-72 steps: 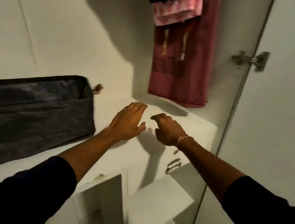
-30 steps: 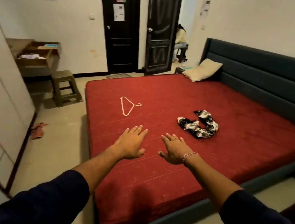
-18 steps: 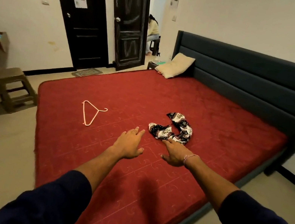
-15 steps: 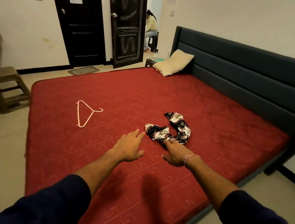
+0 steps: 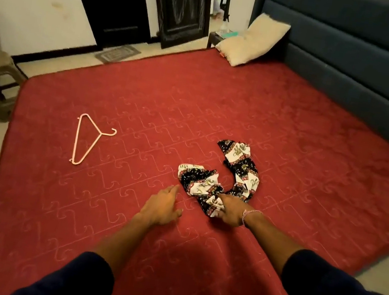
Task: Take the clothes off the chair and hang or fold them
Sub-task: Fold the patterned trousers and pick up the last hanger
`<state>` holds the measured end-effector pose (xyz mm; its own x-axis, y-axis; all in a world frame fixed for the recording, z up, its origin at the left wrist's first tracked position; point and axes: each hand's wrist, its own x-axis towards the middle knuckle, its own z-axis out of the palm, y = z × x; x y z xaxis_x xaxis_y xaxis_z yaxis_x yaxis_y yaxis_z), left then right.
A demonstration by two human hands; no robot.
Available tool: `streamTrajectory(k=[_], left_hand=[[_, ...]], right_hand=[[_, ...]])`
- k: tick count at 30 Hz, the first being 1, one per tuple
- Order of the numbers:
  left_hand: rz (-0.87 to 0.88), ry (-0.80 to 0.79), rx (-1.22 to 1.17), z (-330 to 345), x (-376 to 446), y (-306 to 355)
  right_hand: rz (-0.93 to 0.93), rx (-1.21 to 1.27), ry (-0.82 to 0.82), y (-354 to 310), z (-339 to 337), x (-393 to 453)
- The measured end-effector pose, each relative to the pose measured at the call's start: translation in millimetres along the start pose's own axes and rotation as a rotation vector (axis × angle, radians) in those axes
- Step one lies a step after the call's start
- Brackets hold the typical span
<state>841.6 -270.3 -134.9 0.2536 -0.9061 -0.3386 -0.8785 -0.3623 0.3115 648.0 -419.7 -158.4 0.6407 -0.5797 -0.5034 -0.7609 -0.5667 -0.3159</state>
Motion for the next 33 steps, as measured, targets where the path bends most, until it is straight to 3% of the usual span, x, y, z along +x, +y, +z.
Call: streamTrajectory(k=[9,17,21,27,33], left_hand=[[-0.088,-0.083,-0.099,45.6,134.0,-20.6],[-0.143,-0.048,-0.064,73.1,244.7,-72.4],[-0.195,0.019,-0.107,83.9,295.7,-96.4],[-0.105,0.039,-0.163,97.9,314.6,-99.7],[-0.037,0.143,-0.128,71.7,286.8,-101.6]], right_hand=[[-0.035,0.147,-0.047,44.5,12.0,138.8],[-0.092,0.175,0.190,34.4,22.7,264.2],[-0.111,0.169,0.207,35.5,36.6,315.9],[-0.103,0.072,0.116,45.2,49.3,333.9],[-0.216,0.096,0.166,35.5,20.9,317.4]])
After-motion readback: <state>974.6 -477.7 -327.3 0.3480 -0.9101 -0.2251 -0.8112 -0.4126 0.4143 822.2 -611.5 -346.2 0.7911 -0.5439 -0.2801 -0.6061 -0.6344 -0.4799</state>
